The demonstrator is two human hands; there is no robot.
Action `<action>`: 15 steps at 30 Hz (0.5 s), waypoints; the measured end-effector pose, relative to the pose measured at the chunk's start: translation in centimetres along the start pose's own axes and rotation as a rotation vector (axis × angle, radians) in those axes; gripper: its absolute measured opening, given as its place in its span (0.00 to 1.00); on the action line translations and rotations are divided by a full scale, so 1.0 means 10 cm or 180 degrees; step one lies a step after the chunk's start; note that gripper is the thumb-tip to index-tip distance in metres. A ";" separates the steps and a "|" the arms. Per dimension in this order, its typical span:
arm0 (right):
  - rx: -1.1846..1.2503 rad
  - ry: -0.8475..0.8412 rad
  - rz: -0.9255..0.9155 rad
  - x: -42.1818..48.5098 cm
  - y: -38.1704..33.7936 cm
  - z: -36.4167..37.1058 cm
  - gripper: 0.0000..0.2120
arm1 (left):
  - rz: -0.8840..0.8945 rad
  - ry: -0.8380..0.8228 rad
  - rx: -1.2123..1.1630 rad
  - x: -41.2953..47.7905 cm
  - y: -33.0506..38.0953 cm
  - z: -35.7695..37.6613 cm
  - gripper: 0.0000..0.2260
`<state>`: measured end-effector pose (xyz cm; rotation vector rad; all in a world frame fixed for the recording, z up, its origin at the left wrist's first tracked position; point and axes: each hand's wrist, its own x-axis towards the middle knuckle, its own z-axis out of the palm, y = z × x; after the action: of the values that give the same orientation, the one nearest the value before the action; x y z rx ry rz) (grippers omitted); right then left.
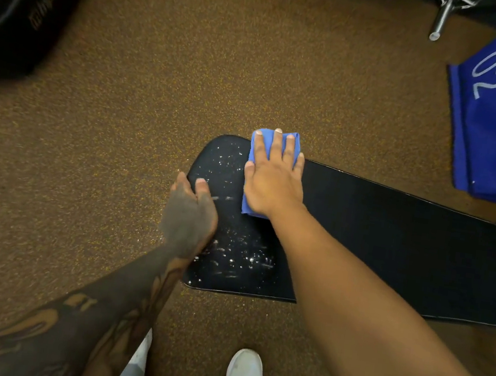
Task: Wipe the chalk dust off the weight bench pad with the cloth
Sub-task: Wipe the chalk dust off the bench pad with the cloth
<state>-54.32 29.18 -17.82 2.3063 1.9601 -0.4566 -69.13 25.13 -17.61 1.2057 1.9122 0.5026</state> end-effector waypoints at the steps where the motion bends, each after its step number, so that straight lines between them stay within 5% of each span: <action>1: -0.0034 0.0019 -0.0069 -0.04 -0.02 0.01 0.29 | -0.0116 -0.0060 -0.0047 0.04 0.01 -0.01 0.24; 6: -0.0087 0.0150 -0.0612 -0.58 0.10 0.12 0.29 | -0.0347 -0.0241 -0.0638 0.29 -0.05 -0.05 0.20; 15: -0.0029 0.0102 0.0000 -0.04 -0.10 0.06 0.30 | -0.0836 -0.1079 -0.1781 0.44 -0.20 -0.09 0.14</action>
<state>-55.46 28.79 -18.13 2.3225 1.9724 -0.4125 -71.97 28.17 -20.29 0.6187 1.4718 0.5955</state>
